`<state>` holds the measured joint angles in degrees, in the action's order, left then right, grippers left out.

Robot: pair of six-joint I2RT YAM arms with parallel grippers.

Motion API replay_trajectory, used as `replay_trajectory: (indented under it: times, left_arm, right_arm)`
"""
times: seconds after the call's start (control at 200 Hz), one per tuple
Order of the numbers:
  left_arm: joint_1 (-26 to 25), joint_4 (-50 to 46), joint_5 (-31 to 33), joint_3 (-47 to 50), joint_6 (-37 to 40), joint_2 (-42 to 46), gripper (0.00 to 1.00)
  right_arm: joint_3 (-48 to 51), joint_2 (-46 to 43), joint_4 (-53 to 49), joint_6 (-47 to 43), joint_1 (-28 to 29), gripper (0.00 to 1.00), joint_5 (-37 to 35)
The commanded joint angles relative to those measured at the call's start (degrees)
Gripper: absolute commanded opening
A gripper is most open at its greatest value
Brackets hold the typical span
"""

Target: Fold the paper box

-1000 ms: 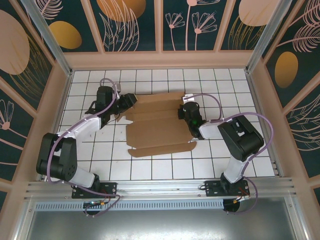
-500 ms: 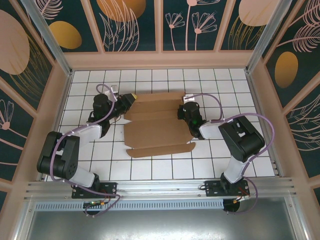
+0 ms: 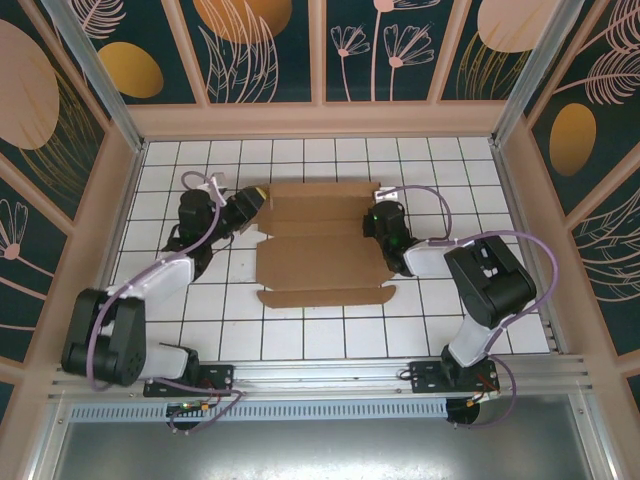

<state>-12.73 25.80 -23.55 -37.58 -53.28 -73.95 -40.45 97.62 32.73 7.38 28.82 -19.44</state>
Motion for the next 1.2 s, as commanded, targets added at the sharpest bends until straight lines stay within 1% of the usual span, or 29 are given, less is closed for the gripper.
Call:
replay_trajectory:
  times: [0.0,0.1,0.125,0.195,0.25,0.385,0.586,0.751,0.991,1.166,1.196]
  left_arm:
    - [0.19,-7.07,3.68,1.09,6.37,0.92,0.32]
    - [-0.38,-8.59,4.21,1.42,6.79,-1.47,0.09]
    - [-0.98,-8.83,4.78,1.54,6.76,-1.97,0.06]
    - [-3.68,-10.36,8.47,1.25,7.60,-2.90,0.00]
    - [-5.34,-10.44,11.34,1.47,6.92,-3.50,0.00]
    - [-6.00,-6.18,11.92,1.87,4.33,-7.46,0.00]
    - [-6.00,-4.66,15.13,-2.90,3.74,-15.43,0.00]
    - [-4.54,-3.87,16.64,-5.56,2.71,-20.35,0.00]
    - [-1.48,-2.36,17.57,-4.93,2.67,-21.20,0.00]
    - [-1.28,-3.37,17.03,-6.87,2.35,-23.87,0.00]
    - [-1.26,-3.50,16.78,-7.18,1.94,-25.94,0.00]
  right_arm:
    - [-0.38,-1.61,-0.83,-0.10,-0.25,0.00,-0.76]
    - [-0.53,-0.99,-0.83,0.09,-0.16,0.00,-0.19]
    - [-0.51,-0.95,-0.83,0.14,-0.12,0.00,-0.17]
    - [-0.54,-0.88,-0.84,0.20,-0.17,0.00,0.04]
    - [-0.53,-0.88,-0.83,0.27,-0.17,0.00,0.15]
    - [-0.55,-0.94,-1.00,0.23,-0.14,0.00,0.51]
    - [-0.46,-0.74,-1.29,0.15,0.23,0.00,1.07]
    - [-0.03,-0.80,-1.35,0.14,0.29,0.00,1.07]
    - [0.04,-0.23,-1.49,-0.09,0.71,0.00,1.77]
    - [-0.41,-0.07,-1.70,-0.22,0.80,0.00,1.71]
    - [-0.46,-0.07,-1.79,-0.25,0.80,0.00,1.73]
